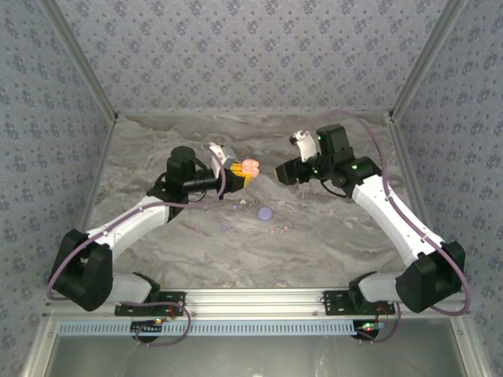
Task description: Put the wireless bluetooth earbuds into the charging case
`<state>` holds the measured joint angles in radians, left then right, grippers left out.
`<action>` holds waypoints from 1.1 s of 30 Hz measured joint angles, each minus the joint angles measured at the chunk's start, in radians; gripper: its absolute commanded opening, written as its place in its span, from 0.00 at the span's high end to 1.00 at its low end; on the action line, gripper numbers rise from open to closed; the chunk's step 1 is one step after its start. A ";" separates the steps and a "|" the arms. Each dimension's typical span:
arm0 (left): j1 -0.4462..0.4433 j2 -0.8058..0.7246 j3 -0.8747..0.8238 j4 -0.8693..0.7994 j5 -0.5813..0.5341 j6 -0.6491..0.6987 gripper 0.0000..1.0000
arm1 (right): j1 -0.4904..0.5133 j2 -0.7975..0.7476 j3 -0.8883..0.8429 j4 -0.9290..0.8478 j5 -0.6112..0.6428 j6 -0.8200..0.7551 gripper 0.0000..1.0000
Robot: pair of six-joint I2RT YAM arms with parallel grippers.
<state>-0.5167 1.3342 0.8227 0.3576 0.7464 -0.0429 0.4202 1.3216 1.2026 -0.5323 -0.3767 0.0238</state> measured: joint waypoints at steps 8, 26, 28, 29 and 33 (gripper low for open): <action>-0.002 -0.045 -0.047 0.006 -0.005 -0.030 0.82 | 0.002 0.039 -0.185 -0.023 0.025 0.051 0.42; -0.035 -0.098 -0.076 -0.002 -0.038 -0.030 0.82 | 0.132 0.157 -0.331 -0.018 -0.006 0.154 0.64; -0.035 -0.098 -0.076 -0.003 -0.041 -0.030 0.81 | 0.141 0.164 -0.337 -0.017 -0.012 0.167 0.64; -0.035 -0.098 -0.076 -0.003 -0.041 -0.030 0.81 | 0.146 0.170 -0.339 -0.016 -0.013 0.172 0.64; -0.035 -0.098 -0.076 -0.003 -0.042 -0.030 0.81 | 0.159 0.198 -0.342 -0.014 -0.013 0.193 0.64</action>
<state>-0.5522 1.2358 0.7467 0.3546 0.7044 -0.0731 0.5793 1.5196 0.8608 -0.5461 -0.3897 0.2173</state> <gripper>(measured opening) 0.198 0.363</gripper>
